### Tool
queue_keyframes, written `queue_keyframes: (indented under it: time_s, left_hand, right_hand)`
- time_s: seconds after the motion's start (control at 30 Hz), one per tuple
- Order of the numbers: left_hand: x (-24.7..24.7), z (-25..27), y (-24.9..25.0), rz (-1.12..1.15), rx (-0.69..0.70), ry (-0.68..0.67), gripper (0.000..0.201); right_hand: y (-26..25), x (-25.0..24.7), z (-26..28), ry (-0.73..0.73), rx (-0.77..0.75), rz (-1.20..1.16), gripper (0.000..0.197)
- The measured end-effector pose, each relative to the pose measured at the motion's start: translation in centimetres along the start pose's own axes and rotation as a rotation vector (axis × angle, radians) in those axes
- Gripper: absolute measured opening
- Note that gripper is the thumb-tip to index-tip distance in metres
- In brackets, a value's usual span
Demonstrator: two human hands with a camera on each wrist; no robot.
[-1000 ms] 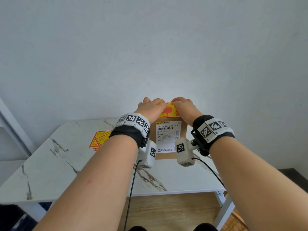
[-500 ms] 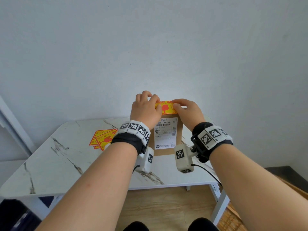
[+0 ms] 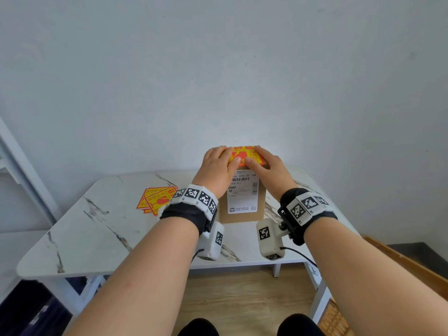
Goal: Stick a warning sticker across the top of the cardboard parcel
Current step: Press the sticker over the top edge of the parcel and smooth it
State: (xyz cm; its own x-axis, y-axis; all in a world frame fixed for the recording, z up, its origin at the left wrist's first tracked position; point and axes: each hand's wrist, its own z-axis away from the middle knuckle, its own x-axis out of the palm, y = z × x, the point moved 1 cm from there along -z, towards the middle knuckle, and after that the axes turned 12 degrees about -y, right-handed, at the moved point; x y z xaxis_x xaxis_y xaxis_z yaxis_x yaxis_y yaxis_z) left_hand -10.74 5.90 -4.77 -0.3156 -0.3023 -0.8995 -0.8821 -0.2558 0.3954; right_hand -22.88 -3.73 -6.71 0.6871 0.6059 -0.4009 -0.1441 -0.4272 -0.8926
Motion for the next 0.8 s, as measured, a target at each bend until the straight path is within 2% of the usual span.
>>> queue_keyframes:
  time_s: [0.17,0.3,0.53,0.67,0.8]
  left_hand:
    - [-0.20,0.07,-0.38,-0.053,0.025,-0.049,0.058]
    - [-0.24,0.12,-0.55,-0.057,0.039,-0.030,0.059]
    - [0.21,0.05,-0.49,-0.050,0.014,-0.005,0.064]
    - [0.33,-0.08,-0.57,-0.045,0.021,0.006,0.064]
    - [0.43,-0.04,-0.37,-0.018,0.030,0.018,0.062]
  right_hand:
    - [0.15,-0.12,0.08,-0.005,-0.008,0.034,0.059]
    - [0.22,-0.14,0.23,-0.014,-0.036,0.011,0.053]
    - [0.63,0.11,0.01,0.000,-0.071,-0.086,0.032]
    - [0.85,0.42,-0.10,0.007,-0.040,-0.114,0.044]
    - [0.57,0.54,-0.01,0.023,-0.030,-0.157,0.043]
